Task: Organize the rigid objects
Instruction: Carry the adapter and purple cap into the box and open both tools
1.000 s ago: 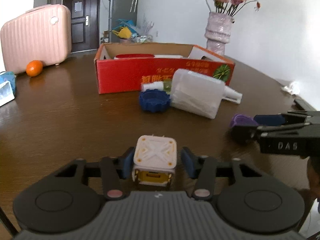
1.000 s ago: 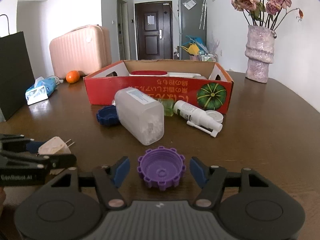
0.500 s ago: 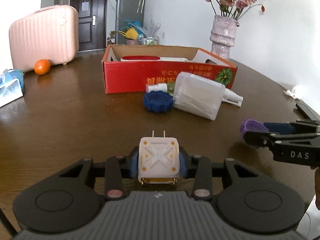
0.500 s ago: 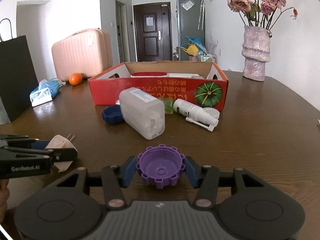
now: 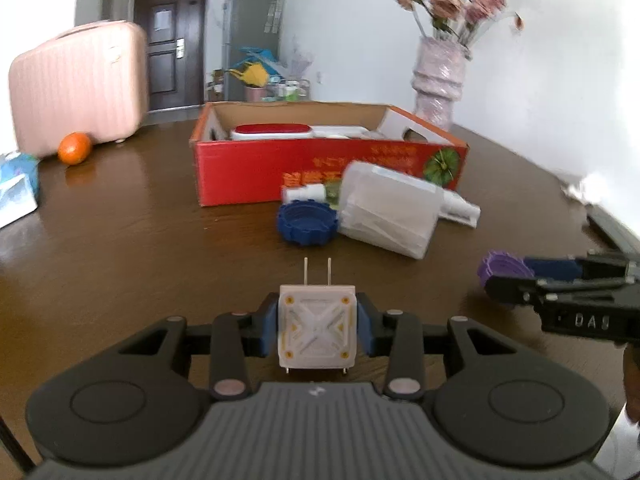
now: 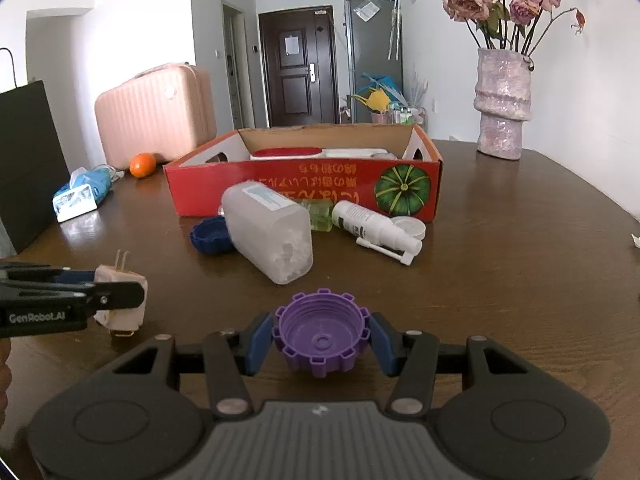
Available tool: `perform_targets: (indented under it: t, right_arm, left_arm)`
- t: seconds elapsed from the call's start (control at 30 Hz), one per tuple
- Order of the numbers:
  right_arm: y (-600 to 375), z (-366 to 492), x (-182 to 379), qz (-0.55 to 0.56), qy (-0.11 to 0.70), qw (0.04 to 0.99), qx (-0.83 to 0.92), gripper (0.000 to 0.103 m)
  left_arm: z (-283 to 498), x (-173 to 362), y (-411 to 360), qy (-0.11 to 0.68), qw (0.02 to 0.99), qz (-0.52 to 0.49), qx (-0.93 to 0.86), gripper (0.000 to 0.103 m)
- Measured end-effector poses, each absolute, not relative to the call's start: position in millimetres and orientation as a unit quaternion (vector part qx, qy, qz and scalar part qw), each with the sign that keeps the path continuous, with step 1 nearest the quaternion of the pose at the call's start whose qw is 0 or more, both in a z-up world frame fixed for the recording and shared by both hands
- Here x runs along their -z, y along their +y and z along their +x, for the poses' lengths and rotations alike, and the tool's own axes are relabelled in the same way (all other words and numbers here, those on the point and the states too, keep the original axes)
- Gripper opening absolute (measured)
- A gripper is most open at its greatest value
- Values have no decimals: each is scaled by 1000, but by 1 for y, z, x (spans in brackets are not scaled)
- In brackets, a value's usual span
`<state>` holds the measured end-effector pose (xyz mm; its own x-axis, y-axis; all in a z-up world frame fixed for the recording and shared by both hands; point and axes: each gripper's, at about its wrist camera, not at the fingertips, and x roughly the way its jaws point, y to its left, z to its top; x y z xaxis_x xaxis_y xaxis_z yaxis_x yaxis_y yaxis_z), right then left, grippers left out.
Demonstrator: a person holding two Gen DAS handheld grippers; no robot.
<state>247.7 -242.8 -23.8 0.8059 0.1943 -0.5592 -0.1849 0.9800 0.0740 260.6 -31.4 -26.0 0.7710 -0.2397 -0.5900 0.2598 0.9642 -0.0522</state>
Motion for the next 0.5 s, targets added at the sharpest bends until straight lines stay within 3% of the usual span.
perform_targets:
  t: [0.5]
  right_arm:
    - [-241, 254, 35, -7, 303, 948, -95, 53]
  left_arm:
    - [260, 38, -32, 338, 934, 16, 118, 43]
